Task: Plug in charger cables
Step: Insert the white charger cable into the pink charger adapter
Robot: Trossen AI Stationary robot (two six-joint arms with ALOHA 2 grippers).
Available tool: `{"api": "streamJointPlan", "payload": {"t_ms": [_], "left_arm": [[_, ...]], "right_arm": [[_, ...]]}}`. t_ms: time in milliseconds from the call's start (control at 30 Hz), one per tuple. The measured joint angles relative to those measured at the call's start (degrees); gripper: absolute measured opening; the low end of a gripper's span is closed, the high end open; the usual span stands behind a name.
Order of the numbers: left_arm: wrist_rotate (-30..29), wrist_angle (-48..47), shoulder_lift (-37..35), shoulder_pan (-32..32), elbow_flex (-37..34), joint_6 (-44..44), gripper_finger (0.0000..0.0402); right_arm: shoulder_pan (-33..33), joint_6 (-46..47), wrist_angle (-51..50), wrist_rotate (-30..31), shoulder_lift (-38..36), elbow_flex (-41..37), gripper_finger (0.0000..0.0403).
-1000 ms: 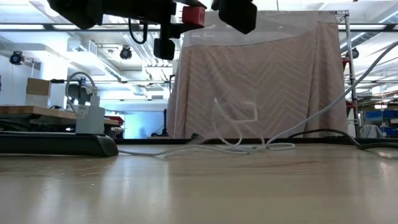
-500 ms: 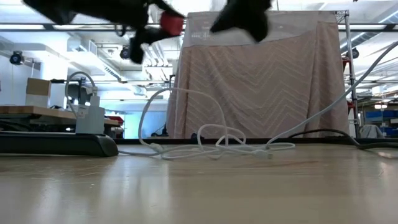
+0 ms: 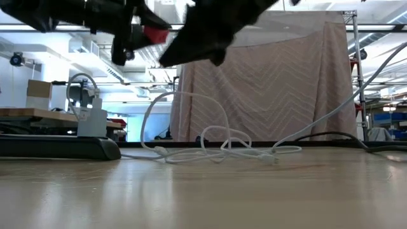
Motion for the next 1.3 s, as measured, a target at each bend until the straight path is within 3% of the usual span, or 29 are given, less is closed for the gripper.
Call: {"api": "streamJointPlan", "payload": {"t_ms": [133, 300, 533, 767, 900, 1033, 1100, 1300], "left_arm": [[0.27, -1.32, -2.49, -0.06, 2.48, 4.88, 0.0144], [2.21, -10.99, -5.38, -0.63, 4.57, 5.95, 0.0138], [1.9, -13.73, -8.83, -0.83, 5.45, 7.89, 0.0149], [1.96, -15.2, -12.11, -0.98, 3.98, 7.91, 0.0136], [2.1, -16.2, -12.54, -1.39, 3.45, 7.66, 0.0153], [2.14, -16.02, -12.09, -1.49, 3.37, 7.43, 0.015], [1.97, -15.53, -11.38, -1.49, 3.43, 7.33, 0.0139], [2.01, -16.09, -11.42, -1.49, 3.46, 7.41, 0.0136]], "right_arm": [[-1.99, 2.69, -3.3, -3.56, 5.63, 6.38, 0.0], [-2.27, 4.86, -7.16, -11.29, 13.42, 12.0, 0.0], [-1.41, 9.75, -20.97, -14.06, 16.99, 12.64, 0.0], [1.32, 9.81, -37.57, -11.22, 12.47, 9.07, 0.0], [2.08, 9.2, -46.02, -6.92, 7.27, 3.93, 0.0], [2.28, 9.58, -45.07, -0.49, -0.53, -1.24, 0.0], [2.32, 11.02, -39.74, 0.52, -3.34, -3.8, 0.0], [4.46, 13.59, -31.17, -5.71, -7.51, -8.5, 0.0011]]}}
